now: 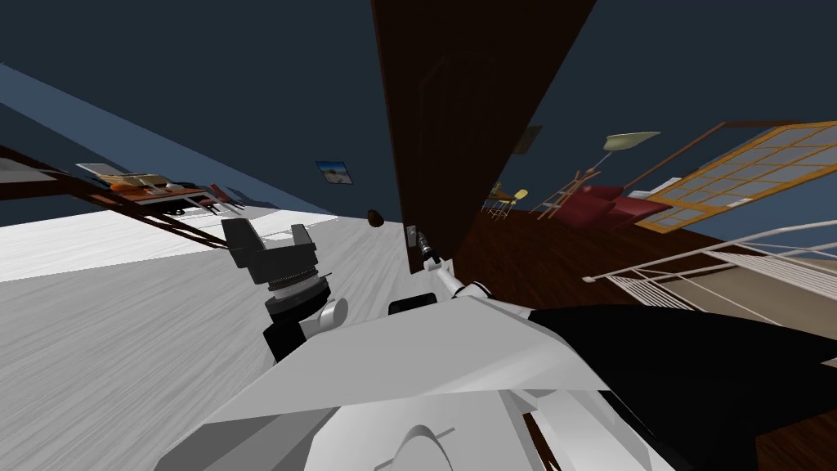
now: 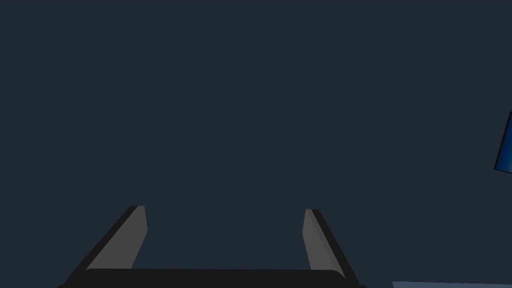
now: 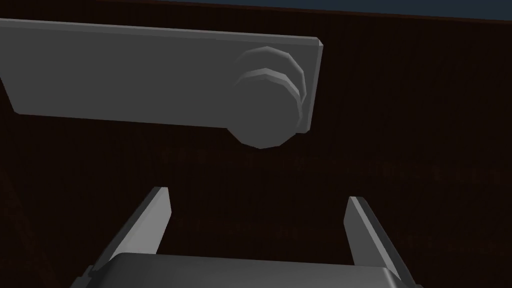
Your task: Push the door open
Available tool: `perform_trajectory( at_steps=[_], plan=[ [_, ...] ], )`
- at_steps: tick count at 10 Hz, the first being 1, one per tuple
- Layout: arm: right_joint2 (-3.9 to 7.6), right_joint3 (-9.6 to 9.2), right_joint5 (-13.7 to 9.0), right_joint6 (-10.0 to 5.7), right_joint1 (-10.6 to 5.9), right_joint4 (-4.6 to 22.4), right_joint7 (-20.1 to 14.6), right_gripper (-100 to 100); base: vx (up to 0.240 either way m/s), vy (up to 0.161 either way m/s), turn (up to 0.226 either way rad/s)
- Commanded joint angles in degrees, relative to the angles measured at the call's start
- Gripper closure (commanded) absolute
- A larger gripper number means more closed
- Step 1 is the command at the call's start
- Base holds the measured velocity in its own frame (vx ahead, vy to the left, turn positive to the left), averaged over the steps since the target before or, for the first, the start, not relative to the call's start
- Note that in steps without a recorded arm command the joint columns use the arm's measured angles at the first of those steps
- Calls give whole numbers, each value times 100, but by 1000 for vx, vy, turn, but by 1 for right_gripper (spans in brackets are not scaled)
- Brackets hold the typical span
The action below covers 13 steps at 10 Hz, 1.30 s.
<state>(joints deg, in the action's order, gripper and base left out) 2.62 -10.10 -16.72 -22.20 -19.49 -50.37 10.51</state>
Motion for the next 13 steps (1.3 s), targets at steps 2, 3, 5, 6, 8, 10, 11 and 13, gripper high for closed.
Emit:
perform_trajectory(
  at_steps=[2, 3, 5, 6, 8, 10, 11, 13],
  plan=[
    [-80, -70, -3, 7, 13, -24, -17, -100, -237, -18, -6],
    [-131, -92, -4, 12, 19, -37, -22, -100, -249, -39, 0],
    [-25, -47, -1, 3, 33, -51, 12, -100, 3, 4, 20],
    [-13, -43, -1, -6, 34, -47, 13, -100, 187, 50, 25],
    [12, -24, -1, -42, 36, -29, 18, -100, 218, 43, 18],
    [-25, -1, -2, -85, 38, -7, 24, -100, 236, 53, 34],
    [-83, 13, -2, -109, 39, 5, 27, -100, 261, 65, 26],
    [-52, 6, -2, -81, 47, -23, 27, 100, 52, 14, -2]
  ],
)
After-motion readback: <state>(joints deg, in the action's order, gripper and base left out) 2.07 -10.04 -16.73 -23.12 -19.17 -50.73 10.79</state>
